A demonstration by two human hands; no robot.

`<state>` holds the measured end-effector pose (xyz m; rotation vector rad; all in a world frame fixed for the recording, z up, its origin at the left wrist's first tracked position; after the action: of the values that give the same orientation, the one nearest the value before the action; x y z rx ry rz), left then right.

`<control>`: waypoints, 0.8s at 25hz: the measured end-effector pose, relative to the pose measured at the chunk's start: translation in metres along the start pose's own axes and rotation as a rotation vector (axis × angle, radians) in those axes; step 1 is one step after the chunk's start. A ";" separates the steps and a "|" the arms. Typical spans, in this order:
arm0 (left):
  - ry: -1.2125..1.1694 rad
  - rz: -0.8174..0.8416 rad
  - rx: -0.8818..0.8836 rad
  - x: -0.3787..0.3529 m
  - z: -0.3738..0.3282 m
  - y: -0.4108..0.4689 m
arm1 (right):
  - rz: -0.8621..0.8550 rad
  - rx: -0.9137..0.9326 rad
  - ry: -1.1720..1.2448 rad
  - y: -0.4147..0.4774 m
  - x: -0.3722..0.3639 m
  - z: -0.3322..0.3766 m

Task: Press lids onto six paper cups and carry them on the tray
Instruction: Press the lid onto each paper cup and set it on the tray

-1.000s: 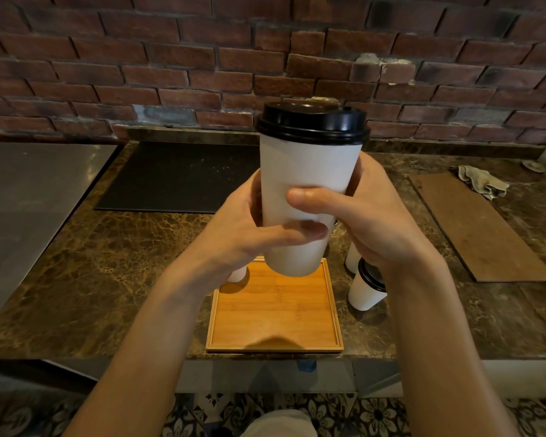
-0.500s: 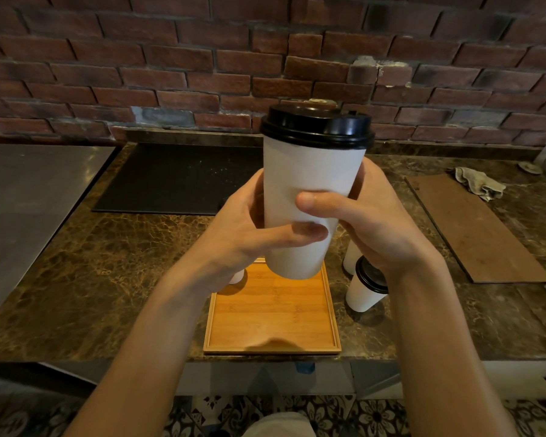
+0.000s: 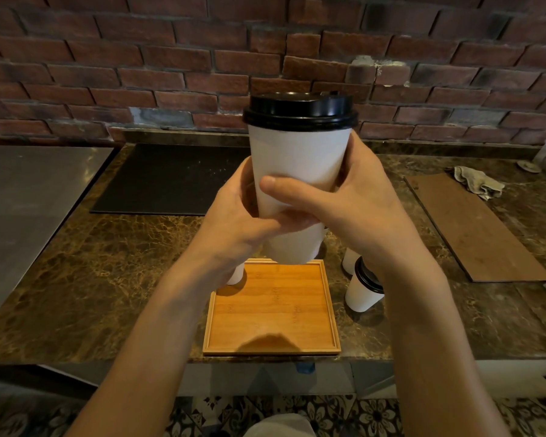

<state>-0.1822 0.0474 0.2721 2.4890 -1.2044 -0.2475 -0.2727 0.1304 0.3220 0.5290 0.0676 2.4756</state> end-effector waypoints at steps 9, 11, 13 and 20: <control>0.027 -0.016 0.028 0.002 0.009 0.001 | -0.262 -0.029 -0.157 -0.009 -0.005 0.000; 0.033 -0.015 0.033 0.002 0.009 0.000 | -0.274 -0.023 -0.157 -0.009 -0.005 0.001; 0.032 -0.013 0.038 0.002 0.008 0.000 | -0.266 -0.023 -0.150 -0.008 -0.005 0.002; 0.088 -0.011 0.049 0.003 0.002 -0.001 | -0.219 -0.031 -0.100 -0.005 -0.004 0.001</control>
<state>-0.1805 0.0451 0.2696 2.5210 -1.1748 -0.1112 -0.2667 0.1318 0.3201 0.5984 0.0441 2.2304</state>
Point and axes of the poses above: each hand's wrist, its own y-axis towards the middle knuckle, its own x-axis out of the back of the hand, z = x × y, the point moved 8 cm from there along y, towards the middle knuckle, and after that the axes turned 10 degrees about -x, right-handed, at the moved point
